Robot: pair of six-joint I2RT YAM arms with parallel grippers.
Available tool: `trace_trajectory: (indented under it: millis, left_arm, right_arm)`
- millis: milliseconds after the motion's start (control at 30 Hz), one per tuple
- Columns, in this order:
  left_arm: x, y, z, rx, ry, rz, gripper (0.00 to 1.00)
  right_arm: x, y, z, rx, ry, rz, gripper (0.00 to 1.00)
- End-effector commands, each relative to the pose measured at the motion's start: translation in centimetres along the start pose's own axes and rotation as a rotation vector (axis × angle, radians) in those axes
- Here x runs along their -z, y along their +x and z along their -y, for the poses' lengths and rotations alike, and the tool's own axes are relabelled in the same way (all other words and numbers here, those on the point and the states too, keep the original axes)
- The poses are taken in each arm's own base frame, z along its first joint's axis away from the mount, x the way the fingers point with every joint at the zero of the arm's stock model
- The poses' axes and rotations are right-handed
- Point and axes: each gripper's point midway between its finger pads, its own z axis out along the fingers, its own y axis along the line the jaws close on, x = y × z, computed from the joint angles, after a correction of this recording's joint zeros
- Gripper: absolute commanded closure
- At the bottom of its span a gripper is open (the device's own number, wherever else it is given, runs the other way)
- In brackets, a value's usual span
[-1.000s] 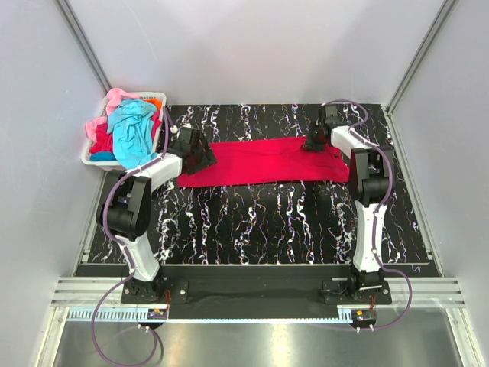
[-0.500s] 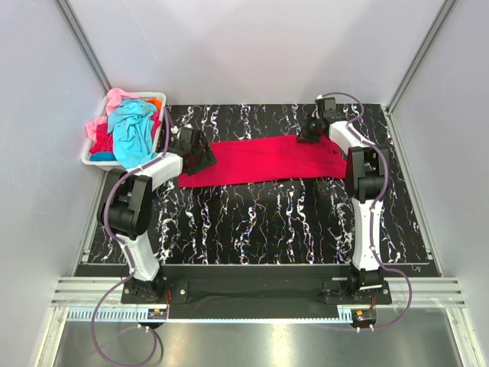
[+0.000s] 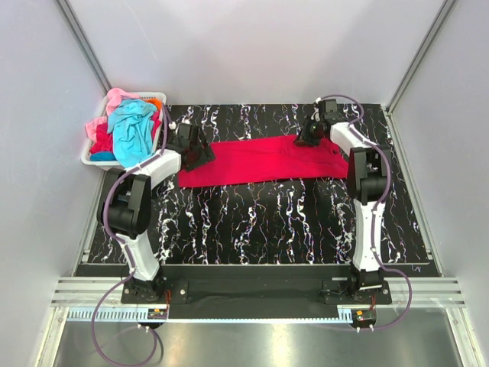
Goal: Fold and stack the t-shirts
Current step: Fold the tshirt
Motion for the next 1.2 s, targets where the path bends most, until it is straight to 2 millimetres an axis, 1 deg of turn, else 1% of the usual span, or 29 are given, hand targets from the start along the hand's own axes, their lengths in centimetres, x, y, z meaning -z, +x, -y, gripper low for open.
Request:
trace_trajectory:
  millis: [0,33,67,100,133,167,200,233,267,300,333,367,400,500,567,633,733,767,833,900,933,967,1000,1033,1067,1100,1133,1167]
  left_arm:
    - [1.3,-3.8,1.7,-0.011,0.041,0.098,0.3]
    - [1.4,-3.9,1.7,-0.014,0.042,0.1,0.3]
    - [1.4,-4.3,1.8,-0.015,0.039,0.109,0.29]
    - [1.3,-4.6,1.9,-0.018,0.038,0.113,0.29]
    - [1.2,-4.6,1.8,-0.017,0.028,0.111,0.29]
    - [0.9,-4.8,1.3,-0.013,-0.008,0.11,0.29]
    - [0.6,-4.9,0.8,-0.004,-0.039,0.103,0.29]
    - [0.8,-6.0,1.2,0.024,-0.053,0.118,0.29]
    - [0.7,-5.4,-0.1,0.036,-0.121,0.081,0.29]
    - [-0.6,-4.7,-0.9,0.046,-0.156,0.043,0.29]
    - [-0.5,-5.2,-0.7,0.063,-0.165,0.027,0.3]
    - [-1.1,-5.0,-0.8,0.07,-0.169,0.009,0.3]
    - [-2.0,-4.5,-1.0,0.075,-0.166,-0.023,0.3]
    - [-2.6,-4.9,-0.7,0.082,-0.159,-0.039,0.3]
    - [-3.4,-4.8,-0.3,0.076,-0.152,-0.064,0.3]
    - [-4.8,-4.0,-0.7,0.065,-0.168,-0.102,0.3]
    - [-5.5,-4.2,-0.5,0.06,-0.177,-0.136,0.3]
    - [-6.3,-3.4,-1.0,0.06,-0.193,-0.16,0.3]
    - [-6.7,-2.6,-1.3,0.063,-0.202,-0.188,0.3]
    - [-6.8,-1.9,-1.9,0.068,-0.223,-0.203,0.31]
    - [-6.7,-1.1,-2.3,0.067,-0.236,-0.219,0.31]
    - [-6.6,-0.8,-2.9,0.068,-0.257,-0.223,0.31]
    - [-6.2,-0.8,-3.0,0.07,-0.263,-0.218,0.31]
    - [-6.0,-0.1,-3.5,0.071,-0.274,-0.236,0.31]
    - [-5.7,0.2,-3.7,0.073,-0.281,-0.238,0.31]
    - [-5.1,0.1,-3.6,0.075,-0.282,-0.232,0.31]
    - [-4.7,0.8,-4.3,0.083,-0.303,-0.241,0.31]
    - [-4.2,1.1,-4.6,0.08,-0.319,-0.243,0.31]
  right_arm:
    - [6.3,-4.3,-3.6,0.071,-0.033,0.146,0.71]
    - [6.8,-4.3,-3.6,0.073,-0.026,0.153,0.7]
    - [7.0,-3.8,-3.0,0.067,-0.001,0.149,0.67]
    - [8.1,-4.1,-3.4,0.063,-0.001,0.169,0.66]
    - [8.4,-3.9,-3.2,0.062,0.012,0.172,0.64]
    - [8.4,-3.1,-2.6,0.053,0.029,0.159,0.61]
    - [9.1,-3.1,-2.8,0.049,0.033,0.168,0.59]
    - [9.2,-2.8,-2.5,0.04,0.039,0.164,0.57]
    - [8.9,-1.7,-1.9,0.028,0.056,0.141,0.55]
    - [9.1,-1.3,-1.8,0.01,0.063,0.135,0.55]
    - [8.9,-0.8,-1.4,0.0,0.073,0.124,0.55]
    - [8.6,0.2,-0.7,-0.016,0.094,0.101,0.55]
    - [8.3,0.6,-0.4,-0.034,0.101,0.09,0.55]
    - [7.2,2.4,0.9,-0.075,0.132,0.043,0.55]
    - [6.4,3.4,1.7,-0.105,0.154,0.015,0.55]
    - [6.0,3.8,2.0,-0.116,0.158,0.002,0.55]
    - [5.4,4.3,2.7,-0.14,0.185,-0.014,0.55]
    - [5.4,4.4,3.1,-0.145,0.205,-0.02,0.55]
    - [5.2,4.8,3.8,-0.154,0.238,-0.035,0.55]
    - [4.9,5.3,4.9,-0.162,0.296,-0.06,0.55]
    - [4.9,5.4,5.3,-0.163,0.319,-0.069,0.55]
    - [4.7,5.7,6.1,-0.165,0.36,-0.088,0.55]
    - [4.6,5.8,6.4,-0.166,0.379,-0.099,0.56]
    - [4.5,6.0,6.8,-0.166,0.398,-0.109,0.56]
    - [4.2,6.1,7.3,-0.167,0.425,-0.126,0.56]
    - [4.1,6.1,7.5,-0.168,0.438,-0.133,0.56]
    - [4.0,6.0,7.7,-0.168,0.45,-0.138,0.56]
    - [3.9,5.8,7.8,-0.173,0.463,-0.149,0.57]
